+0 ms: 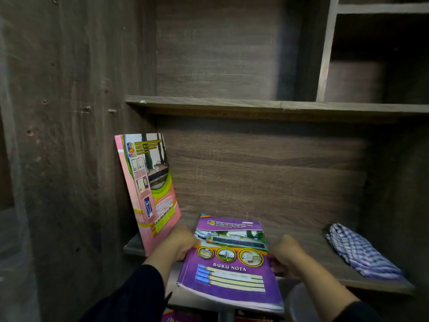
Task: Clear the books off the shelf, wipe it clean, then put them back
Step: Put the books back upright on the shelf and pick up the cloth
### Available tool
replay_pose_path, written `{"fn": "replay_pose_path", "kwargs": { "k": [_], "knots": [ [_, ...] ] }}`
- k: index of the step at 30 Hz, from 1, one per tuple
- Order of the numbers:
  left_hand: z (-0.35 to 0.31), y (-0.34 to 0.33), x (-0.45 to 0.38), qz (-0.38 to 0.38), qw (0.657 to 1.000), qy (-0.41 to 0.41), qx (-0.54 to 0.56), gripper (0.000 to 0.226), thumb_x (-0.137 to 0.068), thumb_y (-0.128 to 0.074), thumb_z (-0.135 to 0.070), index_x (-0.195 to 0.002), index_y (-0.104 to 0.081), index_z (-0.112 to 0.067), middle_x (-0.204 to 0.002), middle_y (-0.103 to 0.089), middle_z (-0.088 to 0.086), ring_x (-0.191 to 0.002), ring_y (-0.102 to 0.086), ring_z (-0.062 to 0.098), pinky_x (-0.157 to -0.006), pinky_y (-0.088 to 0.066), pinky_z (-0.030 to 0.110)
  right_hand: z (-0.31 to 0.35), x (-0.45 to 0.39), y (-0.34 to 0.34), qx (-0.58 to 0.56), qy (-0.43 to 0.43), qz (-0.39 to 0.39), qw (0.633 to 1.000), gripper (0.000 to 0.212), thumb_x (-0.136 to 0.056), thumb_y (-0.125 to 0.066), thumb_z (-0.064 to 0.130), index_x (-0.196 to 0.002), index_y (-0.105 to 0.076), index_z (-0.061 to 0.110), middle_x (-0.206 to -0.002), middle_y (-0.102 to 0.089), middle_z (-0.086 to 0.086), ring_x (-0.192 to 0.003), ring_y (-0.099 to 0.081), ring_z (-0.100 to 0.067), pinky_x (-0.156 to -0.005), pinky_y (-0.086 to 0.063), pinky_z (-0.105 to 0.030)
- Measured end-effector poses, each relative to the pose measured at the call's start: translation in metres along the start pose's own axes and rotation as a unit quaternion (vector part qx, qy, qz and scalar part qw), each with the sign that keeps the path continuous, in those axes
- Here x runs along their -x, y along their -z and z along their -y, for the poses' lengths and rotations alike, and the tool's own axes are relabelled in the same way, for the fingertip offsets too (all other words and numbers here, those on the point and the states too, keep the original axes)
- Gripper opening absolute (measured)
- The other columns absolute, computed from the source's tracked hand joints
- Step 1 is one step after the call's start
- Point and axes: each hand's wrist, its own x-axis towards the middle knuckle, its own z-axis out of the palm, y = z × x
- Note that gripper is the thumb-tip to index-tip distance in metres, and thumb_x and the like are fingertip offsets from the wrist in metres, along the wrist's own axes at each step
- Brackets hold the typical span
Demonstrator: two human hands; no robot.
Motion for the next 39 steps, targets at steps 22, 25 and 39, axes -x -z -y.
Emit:
{"fn": "replay_pose_path", "kwargs": {
  "k": [22,25,39],
  "knots": [
    [-0.028,0.07,0.042,-0.426,0.873,-0.237,-0.011,0.025,-0.098,-0.047,-0.027,-0.115,-0.047,-0.01,-0.11,-0.065,0.023,-0.098,-0.061,0.044,-0.078,-0.045,0.041,0.012,0.016,-0.014,-0.01,0.034,0.051,0.998,0.025,-0.083,-0.058,0.001,-0.059,-0.051,0.007,-0.054,-0.048,-0.01,-0.049,-0.047,-0.02,-0.039,-0.04,-0.021],
    [-0.016,0.062,0.036,-0.442,0.87,-0.216,-0.032,0.024,-0.099,-0.043,-0.026,-0.113,-0.041,-0.006,-0.106,-0.064,0.028,-0.095,-0.061,0.046,-0.075,-0.044,0.042,0.012,0.011,-0.014,0.007,0.04,0.058,0.997,0.022,-0.082,-0.06,0.002,-0.062,-0.053,0.007,-0.056,-0.048,-0.01,-0.049,-0.047,-0.021,-0.039,-0.04,-0.02],
    [-0.012,0.08,0.026,-0.357,0.865,-0.114,-0.333,0.025,-0.093,-0.054,-0.023,-0.11,-0.058,-0.005,-0.104,-0.067,0.012,-0.092,-0.066,0.03,-0.069,-0.052,0.035,0.011,0.01,-0.015,0.044,0.063,0.047,0.996,0.019,-0.076,-0.063,-0.002,-0.059,-0.058,0.006,-0.052,-0.051,-0.011,-0.044,-0.049,-0.02,-0.042,-0.039,-0.021]
  ]
}}
